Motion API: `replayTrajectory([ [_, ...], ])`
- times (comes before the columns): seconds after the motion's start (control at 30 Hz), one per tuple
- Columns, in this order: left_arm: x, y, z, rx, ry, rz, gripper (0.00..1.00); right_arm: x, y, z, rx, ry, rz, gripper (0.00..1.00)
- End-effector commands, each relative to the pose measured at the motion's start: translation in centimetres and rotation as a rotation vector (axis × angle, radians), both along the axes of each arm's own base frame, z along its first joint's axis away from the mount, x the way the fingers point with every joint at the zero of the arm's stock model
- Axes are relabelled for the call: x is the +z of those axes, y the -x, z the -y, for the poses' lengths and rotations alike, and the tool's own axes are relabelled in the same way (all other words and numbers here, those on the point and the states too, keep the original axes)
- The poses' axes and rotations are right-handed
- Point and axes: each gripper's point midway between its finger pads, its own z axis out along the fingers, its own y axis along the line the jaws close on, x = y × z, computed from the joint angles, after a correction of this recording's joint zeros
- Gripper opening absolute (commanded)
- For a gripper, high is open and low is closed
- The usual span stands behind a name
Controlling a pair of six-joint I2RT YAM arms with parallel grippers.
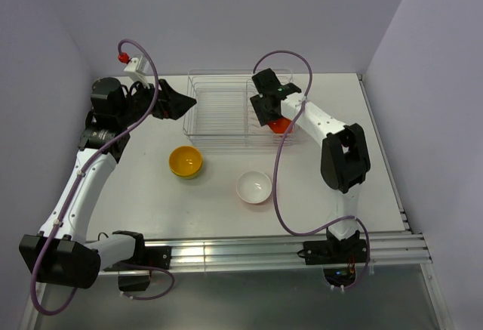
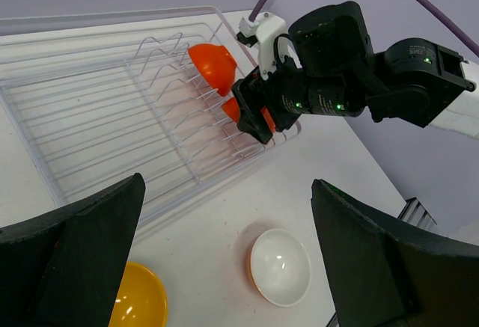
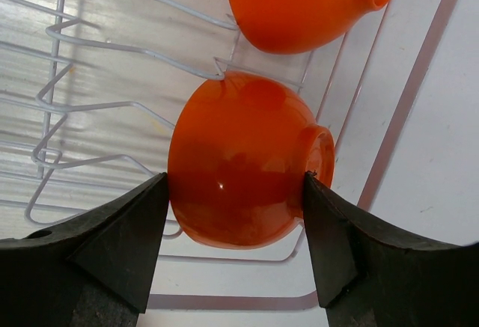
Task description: Load the bowls into the dish rack
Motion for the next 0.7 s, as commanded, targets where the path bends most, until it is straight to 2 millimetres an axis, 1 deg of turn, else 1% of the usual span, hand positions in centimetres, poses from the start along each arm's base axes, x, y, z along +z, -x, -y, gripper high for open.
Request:
replayTrajectory([
  [0.0, 0.99, -0.11, -0.10, -0.005, -0.007, 0.050, 0.99, 4.43, -1.61, 0.41, -0.051, -0.026, 0.163, 0.45],
  [0.2, 0.95, -0.13, -0.14, -0.004, -0.012, 0.053, 0.99, 4.38, -2.26, 0.35, -0.061, -0.035, 0.196, 0.45],
  [0.3, 0.89, -0.14, -0.19, -0.001, -0.015, 0.054, 0.99, 4.17, -2.49, 0.01, -0.055, -0.045, 0.193, 0.45],
  [0.37, 0.88, -0.10, -0.19, -0.001, -0.014, 0.053, 1.00, 3.92, -2.56, -0.01, -0.056, -0.046, 0.188, 0.49],
  [0.43, 0.78, -0.02, -0.20, -0.001, -0.014, 0.051, 1.00, 3.74, -2.59, -0.11, -0.053, -0.048, 0.183, 0.58],
  [0.57, 0.74, 0.03, -0.27, 0.002, -0.019, 0.052, 0.99, 3.62, -2.31, -0.24, -0.045, -0.049, 0.167, 0.74],
  [0.6, 0.72, -0.01, -0.27, 0.002, -0.019, 0.052, 0.99, 3.68, -2.24, -0.33, -0.065, -0.070, 0.166, 0.79],
  [0.67, 0.69, -0.02, -0.26, 0.002, -0.018, 0.051, 0.99, 3.96, -2.08, -0.49, -0.061, -0.081, 0.162, 0.86],
])
